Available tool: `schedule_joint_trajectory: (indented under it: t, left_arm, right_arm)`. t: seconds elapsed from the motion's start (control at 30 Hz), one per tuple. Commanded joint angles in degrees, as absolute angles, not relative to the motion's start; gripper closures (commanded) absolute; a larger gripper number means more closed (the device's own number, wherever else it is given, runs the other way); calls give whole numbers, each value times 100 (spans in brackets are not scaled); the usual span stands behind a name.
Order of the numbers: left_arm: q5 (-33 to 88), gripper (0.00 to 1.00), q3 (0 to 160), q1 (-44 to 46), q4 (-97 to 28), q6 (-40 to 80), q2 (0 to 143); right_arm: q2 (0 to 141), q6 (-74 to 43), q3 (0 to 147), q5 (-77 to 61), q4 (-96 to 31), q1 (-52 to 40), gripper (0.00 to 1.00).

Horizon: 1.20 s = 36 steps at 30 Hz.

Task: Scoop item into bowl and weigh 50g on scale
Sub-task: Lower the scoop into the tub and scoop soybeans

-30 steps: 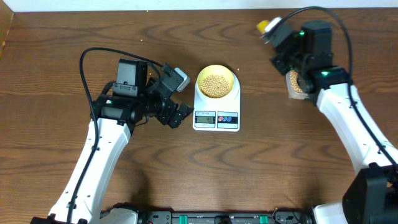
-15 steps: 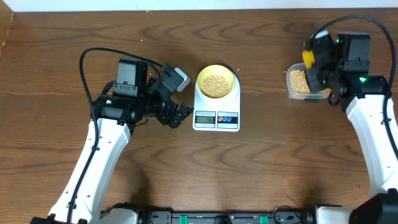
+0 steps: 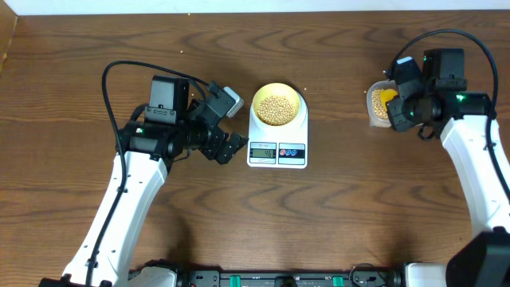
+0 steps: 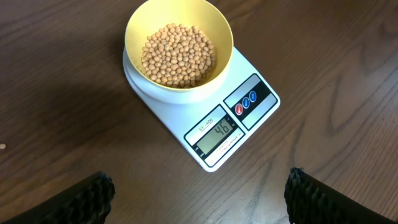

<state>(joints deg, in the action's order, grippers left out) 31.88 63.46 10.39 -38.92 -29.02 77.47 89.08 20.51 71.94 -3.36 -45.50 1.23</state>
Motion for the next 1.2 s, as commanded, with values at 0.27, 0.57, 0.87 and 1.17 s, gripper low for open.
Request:
schedule_joint_trajectory:
  t: [0.27,0.57,0.87,1.17]
  left_arm:
    - [3295,10,6399,1031,-3894,-2995,7684]
    - [3295,10,6399,1031,-3894,-2995,7684]
    - [3297,10,6399,1031,-3894,-2995,7684]
    - [3295,10,6399,1031,-3894,-2995,7684]
  right_arm:
    - [9288,2038,7185,-226,-4567,445,99]
    - [9290,2038,7185,-1413,-4619,443,99]
    - [9290,2036,7188,-1411,-4757,447,99]
    - [9290,1656,7188,-1505,-4716,814,99]
